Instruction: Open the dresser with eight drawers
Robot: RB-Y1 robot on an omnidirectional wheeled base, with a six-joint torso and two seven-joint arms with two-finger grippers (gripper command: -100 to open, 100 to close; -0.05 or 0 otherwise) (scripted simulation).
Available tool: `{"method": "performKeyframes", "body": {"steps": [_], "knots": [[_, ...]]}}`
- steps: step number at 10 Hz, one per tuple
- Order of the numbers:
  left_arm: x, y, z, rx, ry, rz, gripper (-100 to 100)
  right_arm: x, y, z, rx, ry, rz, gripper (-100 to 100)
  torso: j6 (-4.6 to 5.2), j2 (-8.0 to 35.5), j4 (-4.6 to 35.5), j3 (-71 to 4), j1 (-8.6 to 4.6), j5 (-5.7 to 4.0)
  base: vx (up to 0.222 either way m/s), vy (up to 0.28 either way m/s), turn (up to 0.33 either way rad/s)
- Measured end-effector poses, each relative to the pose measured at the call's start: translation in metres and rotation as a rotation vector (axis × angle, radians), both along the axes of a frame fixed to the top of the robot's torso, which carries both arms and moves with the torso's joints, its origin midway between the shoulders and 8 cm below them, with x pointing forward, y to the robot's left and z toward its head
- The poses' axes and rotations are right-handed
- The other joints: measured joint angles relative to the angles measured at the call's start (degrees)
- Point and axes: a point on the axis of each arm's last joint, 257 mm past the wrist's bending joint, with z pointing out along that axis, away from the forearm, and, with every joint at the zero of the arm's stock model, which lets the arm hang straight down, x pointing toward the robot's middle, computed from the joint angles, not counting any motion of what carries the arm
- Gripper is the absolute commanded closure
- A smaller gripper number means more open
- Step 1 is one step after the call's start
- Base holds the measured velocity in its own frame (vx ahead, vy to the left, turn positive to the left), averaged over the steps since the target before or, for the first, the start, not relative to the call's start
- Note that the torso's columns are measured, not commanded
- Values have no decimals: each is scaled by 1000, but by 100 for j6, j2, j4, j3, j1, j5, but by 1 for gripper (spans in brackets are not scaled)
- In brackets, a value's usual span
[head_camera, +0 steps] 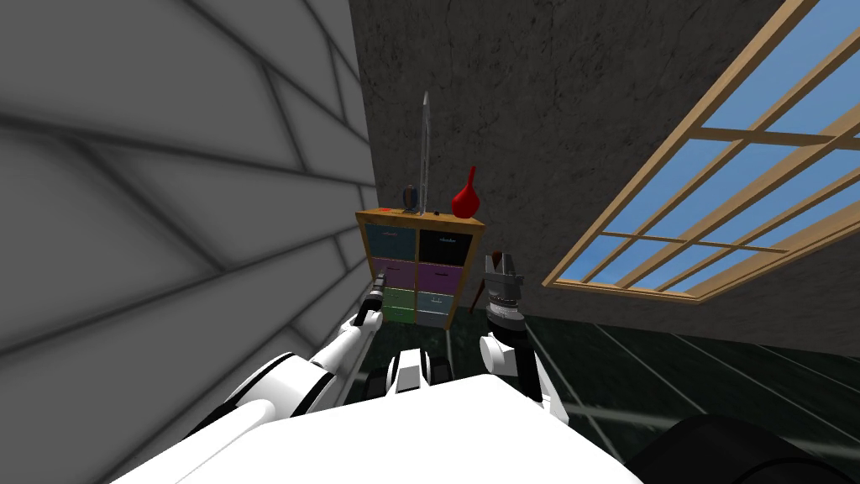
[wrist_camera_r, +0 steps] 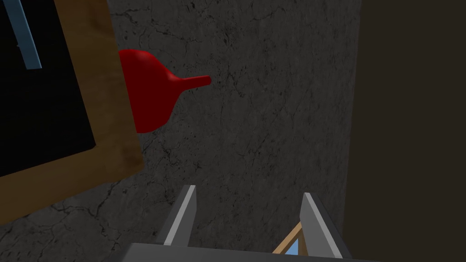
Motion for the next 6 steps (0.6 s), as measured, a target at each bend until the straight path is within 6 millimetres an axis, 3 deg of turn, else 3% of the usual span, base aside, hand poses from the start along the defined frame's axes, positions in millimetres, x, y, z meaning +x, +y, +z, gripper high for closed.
{"method": "performKeyframes", "body": {"steps": [2,6], "knots": [[-2,-27,4,-37,-3,-22,-100,0,0,0,0,0,0,0,0,-3,1,-1,5,1,0,-3,-3],[-5,-60,5,-87,2,-47,-100,0,0,0,0,0,0,0,0,-26,-7,-16,-7,-2,4,-1,1]]}}
